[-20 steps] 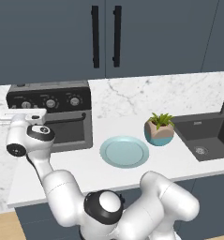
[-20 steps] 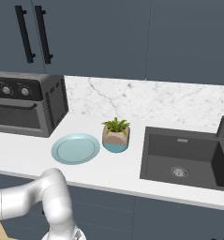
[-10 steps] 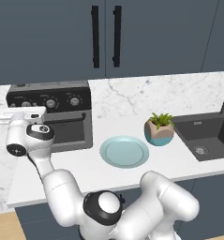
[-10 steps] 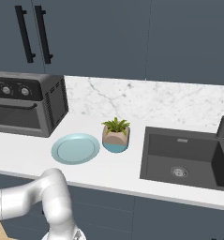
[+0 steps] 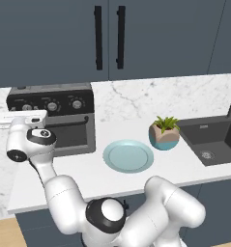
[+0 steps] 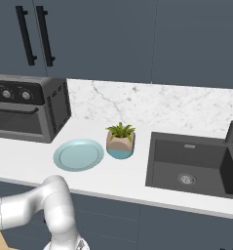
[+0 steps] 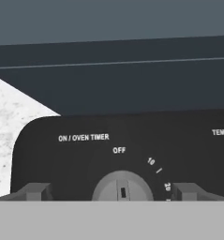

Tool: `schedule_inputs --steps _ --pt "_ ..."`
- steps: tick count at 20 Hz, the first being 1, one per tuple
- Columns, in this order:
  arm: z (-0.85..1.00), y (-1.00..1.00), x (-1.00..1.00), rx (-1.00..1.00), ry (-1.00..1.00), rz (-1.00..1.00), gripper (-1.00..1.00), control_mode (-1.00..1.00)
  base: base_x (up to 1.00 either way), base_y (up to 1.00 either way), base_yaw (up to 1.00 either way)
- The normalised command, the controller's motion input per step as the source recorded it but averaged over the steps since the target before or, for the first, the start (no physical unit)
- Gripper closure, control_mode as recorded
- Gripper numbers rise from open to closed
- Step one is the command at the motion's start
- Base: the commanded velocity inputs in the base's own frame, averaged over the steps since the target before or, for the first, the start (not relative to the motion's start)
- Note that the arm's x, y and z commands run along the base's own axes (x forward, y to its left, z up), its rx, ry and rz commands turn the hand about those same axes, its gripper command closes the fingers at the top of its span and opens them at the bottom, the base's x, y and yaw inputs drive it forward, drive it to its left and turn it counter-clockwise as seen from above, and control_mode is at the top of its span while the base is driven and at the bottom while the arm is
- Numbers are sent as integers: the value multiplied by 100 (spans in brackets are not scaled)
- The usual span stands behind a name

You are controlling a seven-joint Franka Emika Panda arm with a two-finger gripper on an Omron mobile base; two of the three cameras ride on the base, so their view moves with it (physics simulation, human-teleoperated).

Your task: Pick up the kebab skewer and baguette bread, and place them inside the toaster oven. Close the toaster oven door and start by setting the timer.

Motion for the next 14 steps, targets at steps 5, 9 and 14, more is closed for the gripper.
schedule_inputs --steps 5,9,14 --pt "0 0 0 0 0 0 -100 -100 0 0 0" --pt "0 0 0 0 0 0 -100 -100 0 0 0" --pt "0 0 0 0 0 0 100 -100 0 0 0"
